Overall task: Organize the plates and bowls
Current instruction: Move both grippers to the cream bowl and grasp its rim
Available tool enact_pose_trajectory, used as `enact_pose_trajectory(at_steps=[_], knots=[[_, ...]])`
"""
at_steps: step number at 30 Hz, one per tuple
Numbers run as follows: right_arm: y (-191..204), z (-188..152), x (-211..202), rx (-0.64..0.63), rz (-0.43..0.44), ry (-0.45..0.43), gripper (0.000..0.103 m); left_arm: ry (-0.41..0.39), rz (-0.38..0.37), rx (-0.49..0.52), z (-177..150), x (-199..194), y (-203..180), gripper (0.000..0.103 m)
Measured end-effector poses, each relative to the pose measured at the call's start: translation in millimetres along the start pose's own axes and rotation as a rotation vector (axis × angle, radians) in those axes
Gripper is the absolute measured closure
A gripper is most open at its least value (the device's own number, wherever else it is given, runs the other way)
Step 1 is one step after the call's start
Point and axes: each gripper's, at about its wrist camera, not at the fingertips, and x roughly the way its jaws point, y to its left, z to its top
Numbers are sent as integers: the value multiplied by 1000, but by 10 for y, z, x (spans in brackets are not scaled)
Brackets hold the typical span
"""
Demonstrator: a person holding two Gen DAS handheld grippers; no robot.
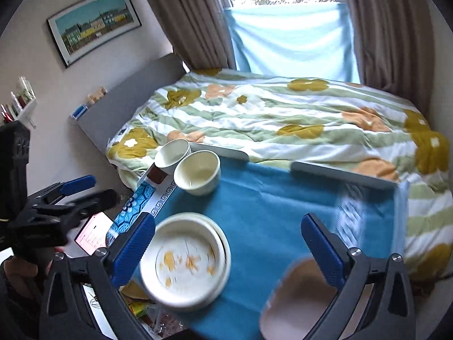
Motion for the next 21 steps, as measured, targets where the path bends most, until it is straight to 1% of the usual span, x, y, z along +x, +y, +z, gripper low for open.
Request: enact_pose_trajectory(at_steps=[1,2,3,4,6,8,9,10,11,13,14,15,16,17,19,20,21], knots=[[49,95,172,7,-8,38,0,24,-1,-34,58,105,161,0],[71,140,259,12,-14,60,0,42,-1,-54,103,191,269,0],[115,236,465,30,-26,102,0,63,-5,-74,145,298,391,0],[108,266,552,42,-34,112,0,81,-12,-90,189,420,524,1],[126,385,874,66,-81,153,0,115,-22,-107,232,650,692,4],[127,473,1207,81,-125,217,0,161,-42,-116,300,930,847,12],[105,504,1365,99,-127,239,0,183,-52,-117,309,1070,905,13],[80,523,1527,124,-116,261,0,219,-65,-127,317,1264,989,17],[60,529,1674,144,-110,286,0,244,-75,-134,313,1377,1031,26],[39,496,1933,171,-120,335,2,306,-106,-145,290,1658,1117,37],[23,473,2040,185,-118,356,5,325,-112,-140,283,1756,1139,40],[0,442,2147,208,-103,371,15,345,-115,-129,274,1872,1143,42],[-7,436,2182,223,-95,374,30,358,-118,-125,267,1944,1151,44],[-33,417,2251,253,-79,380,35,373,-130,-124,262,2021,1160,46],[-56,386,2318,281,-61,390,38,379,-144,-119,266,2102,1155,49],[-28,406,2340,281,-56,390,40,380,-141,-110,276,2145,1155,53],[-4,410,2364,276,-51,390,45,382,-137,-103,281,2169,1150,56]])
